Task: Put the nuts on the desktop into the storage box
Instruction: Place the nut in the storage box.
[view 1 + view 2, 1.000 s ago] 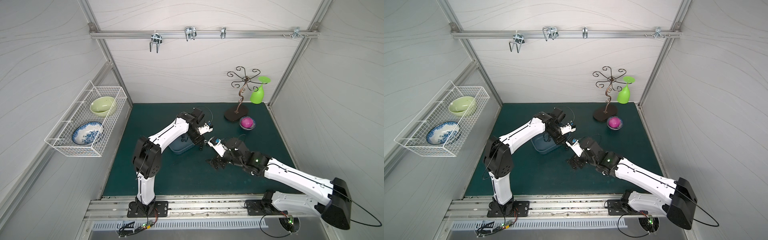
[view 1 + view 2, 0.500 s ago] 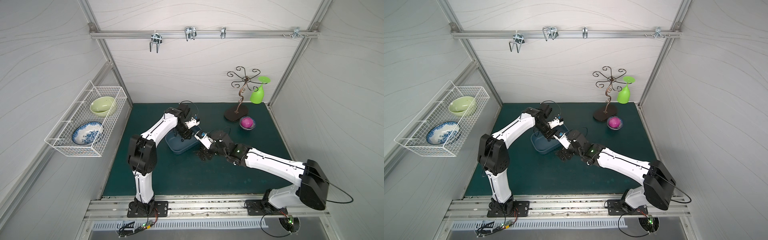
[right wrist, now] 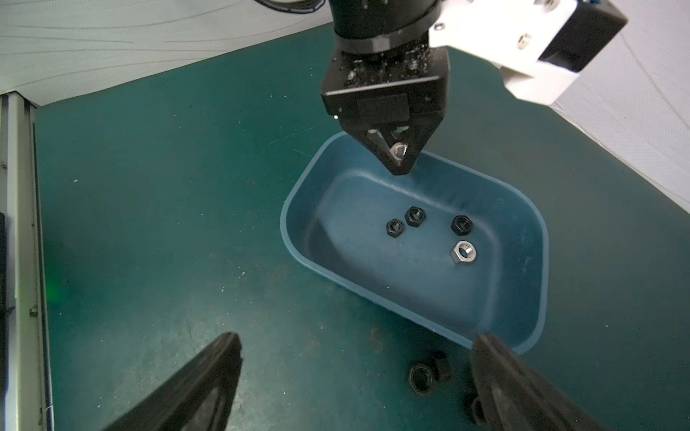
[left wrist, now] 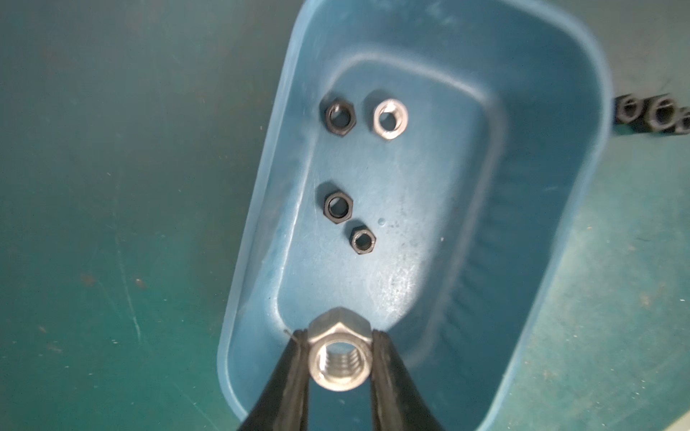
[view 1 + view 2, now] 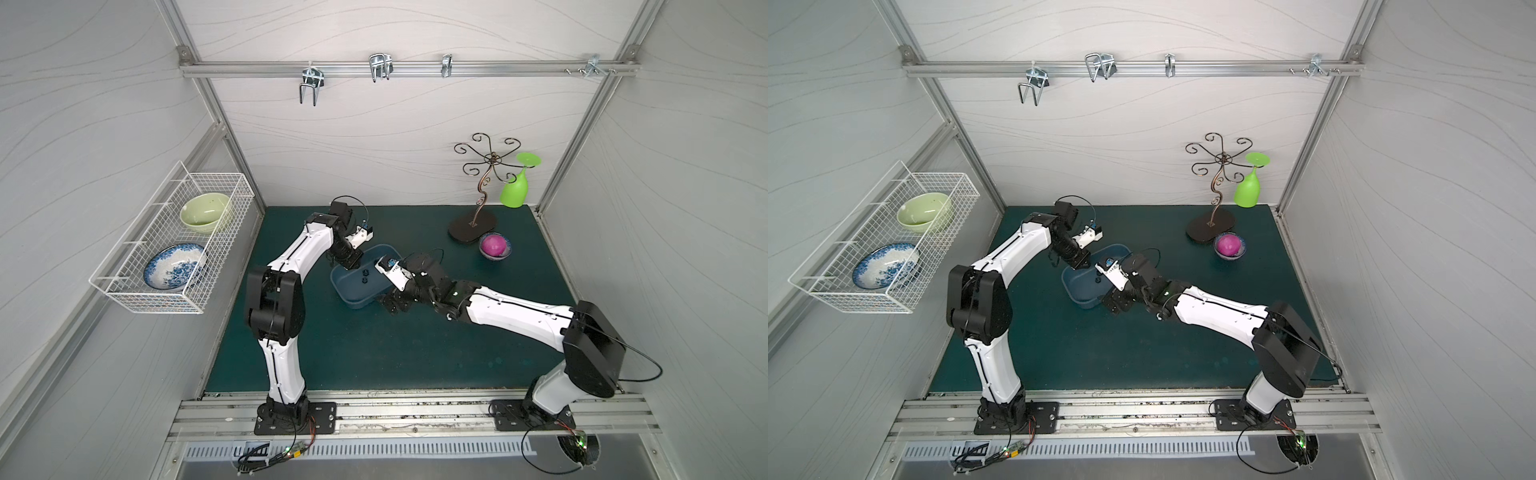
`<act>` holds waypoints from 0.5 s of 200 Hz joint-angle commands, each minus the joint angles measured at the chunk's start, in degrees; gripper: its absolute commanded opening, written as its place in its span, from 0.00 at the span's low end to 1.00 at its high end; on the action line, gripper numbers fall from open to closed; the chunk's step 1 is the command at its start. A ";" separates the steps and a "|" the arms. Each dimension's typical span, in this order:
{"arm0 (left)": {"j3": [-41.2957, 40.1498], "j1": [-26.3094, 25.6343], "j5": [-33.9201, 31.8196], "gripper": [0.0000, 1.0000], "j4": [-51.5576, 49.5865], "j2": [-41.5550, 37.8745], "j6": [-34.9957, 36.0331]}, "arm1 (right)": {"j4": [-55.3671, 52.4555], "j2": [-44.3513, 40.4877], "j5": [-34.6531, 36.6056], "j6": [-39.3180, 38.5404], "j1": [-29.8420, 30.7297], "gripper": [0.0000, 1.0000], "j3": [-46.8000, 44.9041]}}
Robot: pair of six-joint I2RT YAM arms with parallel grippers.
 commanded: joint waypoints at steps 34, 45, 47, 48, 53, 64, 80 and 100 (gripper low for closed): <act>-3.74 0.12 -0.40 0.25 4.32 0.06 -0.74 | 4.09 4.73 -2.73 0.95 -0.45 0.99 3.79; -4.93 0.14 -0.54 0.25 5.05 -0.28 -0.76 | 4.24 5.27 -2.83 1.23 -0.39 0.99 4.10; -5.20 0.17 -0.58 0.25 5.23 -0.29 -0.76 | 4.25 5.36 -2.83 1.24 -0.42 0.99 4.12; -5.26 0.18 -0.63 0.25 5.34 -0.35 -0.76 | 4.27 5.39 -2.89 1.24 -0.40 0.99 4.12; -5.84 0.19 -0.79 0.25 5.71 -0.38 -0.76 | 4.28 5.65 -2.99 1.44 -0.33 0.99 4.21; -6.83 0.15 -1.19 0.25 6.76 -0.26 -0.98 | 4.44 6.07 -3.23 1.74 -0.38 0.99 4.26; -8.39 0.17 -1.30 0.25 8.42 -0.13 -1.28 | 4.93 6.62 -3.49 2.29 -0.28 0.99 4.16; -9.96 0.19 -1.81 0.25 10.42 0.52 -1.55 | 5.77 7.17 -3.65 2.80 0.01 0.99 3.85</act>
